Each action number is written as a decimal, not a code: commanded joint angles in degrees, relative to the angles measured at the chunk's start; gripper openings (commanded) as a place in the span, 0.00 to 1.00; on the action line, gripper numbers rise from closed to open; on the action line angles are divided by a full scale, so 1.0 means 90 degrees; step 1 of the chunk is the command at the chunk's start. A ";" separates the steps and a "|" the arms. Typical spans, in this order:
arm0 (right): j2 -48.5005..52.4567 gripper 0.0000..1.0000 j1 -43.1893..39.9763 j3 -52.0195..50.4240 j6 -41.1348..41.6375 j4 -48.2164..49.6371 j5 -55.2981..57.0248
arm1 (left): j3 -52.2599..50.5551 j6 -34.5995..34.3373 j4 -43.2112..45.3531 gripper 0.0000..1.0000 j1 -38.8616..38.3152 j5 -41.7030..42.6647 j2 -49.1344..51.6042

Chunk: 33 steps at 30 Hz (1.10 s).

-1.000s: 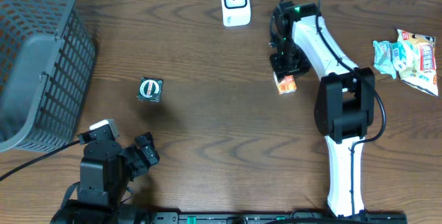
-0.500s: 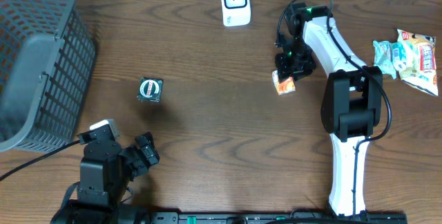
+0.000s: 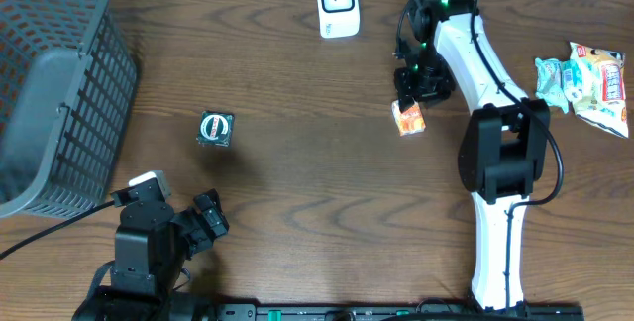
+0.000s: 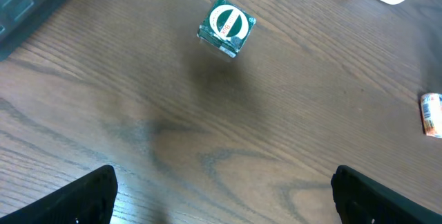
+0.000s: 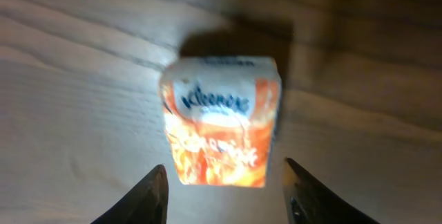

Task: Scan the item barcode

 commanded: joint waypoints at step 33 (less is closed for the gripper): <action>-0.0049 0.01 -0.0316 -0.0716 -0.0627 0.0580 -0.1785 | 0.0012 0.0015 -0.0010 0.98 0.0015 -0.0017 -0.0029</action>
